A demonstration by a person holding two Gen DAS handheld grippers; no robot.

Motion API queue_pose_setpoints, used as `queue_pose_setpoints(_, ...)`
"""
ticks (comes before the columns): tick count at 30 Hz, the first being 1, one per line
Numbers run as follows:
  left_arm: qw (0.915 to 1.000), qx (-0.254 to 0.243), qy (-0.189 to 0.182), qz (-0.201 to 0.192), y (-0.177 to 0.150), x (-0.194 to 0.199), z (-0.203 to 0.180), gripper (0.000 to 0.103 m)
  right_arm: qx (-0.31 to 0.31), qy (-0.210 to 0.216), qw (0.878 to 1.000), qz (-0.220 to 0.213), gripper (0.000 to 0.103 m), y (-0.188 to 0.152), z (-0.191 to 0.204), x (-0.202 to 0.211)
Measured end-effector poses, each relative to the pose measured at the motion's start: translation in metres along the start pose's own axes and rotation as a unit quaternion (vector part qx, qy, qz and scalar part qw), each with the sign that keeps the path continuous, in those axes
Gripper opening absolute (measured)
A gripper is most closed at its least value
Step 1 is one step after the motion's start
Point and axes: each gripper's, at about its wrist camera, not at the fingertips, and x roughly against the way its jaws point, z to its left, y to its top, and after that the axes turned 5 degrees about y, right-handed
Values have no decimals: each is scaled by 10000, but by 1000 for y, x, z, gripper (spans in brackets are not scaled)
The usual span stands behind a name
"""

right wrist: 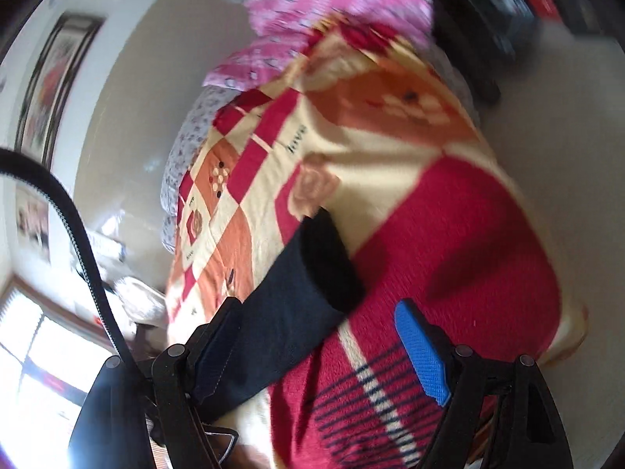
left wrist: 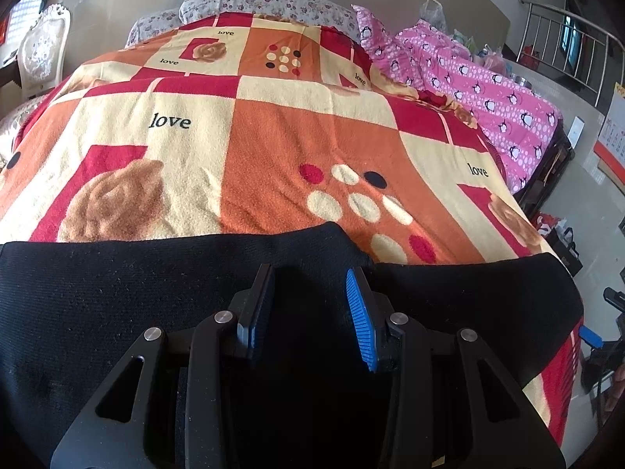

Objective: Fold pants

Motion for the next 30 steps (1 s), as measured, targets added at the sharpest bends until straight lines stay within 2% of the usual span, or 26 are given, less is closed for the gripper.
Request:
queue_pose_setpoints(3, 10000, -8, 9, -2, 0, 0, 0, 38, -186, 251, 9995, 99, 78, -1, -2, -10)
queue_pose_setpoints(6, 10000, -19, 23, -5, 0, 0, 0, 38, -162, 284, 9995, 7, 78, 3, 4, -18)
queue_pose_setpoints(11, 10000, -19, 27, -6, 0, 0, -1, 38, 350, 114, 9993, 83, 76, 9, 11, -32)
queue_pose_setpoints(14, 10000, -17, 27, -6, 0, 0, -1, 38, 569, 267, 9980, 73, 76, 7, 8, -32)
queue_pose_setpoints(15, 10000, -18, 29, -6, 0, 0, -1, 38, 475, 486, 9976, 93, 74, 6, 4, -32)
queue_pose_setpoints(17, 10000, -21, 34, -8, 0, 0, -1, 38, 191, 927, 9951, 284, 60, 4, -8, -37)
queue_pose_setpoints(18, 10000, -22, 35, -8, 0, 0, -1, 38, 102, 1024, 9942, 312, 47, 3, -14, -39)
queue_pose_setpoints(19, 10000, -23, 37, -8, 0, 0, -1, 38, 33, 950, 9953, 167, 32, 4, -20, -37)
queue_pose_setpoints(21, 10000, -21, 36, -9, 0, 0, -1, 38, -319, 931, 9951, 1, 17, 4, -36, -35)
queue_pose_setpoints(22, 10000, -22, 37, -9, 0, 0, -1, 38, -389, 962, 9946, -24, 15, 3, -39, -35)
queue_pose_setpoints(25, 10000, -23, 38, -10, 0, 0, -1, 38, 13, 799, 9968, -4, 15, 0, -30, -34)
queue_pose_setpoints(30, 10000, 15, 15, -17, 0, 0, 0, 38, 290, 673, 9973, -107, 10, -5, -27, -37)
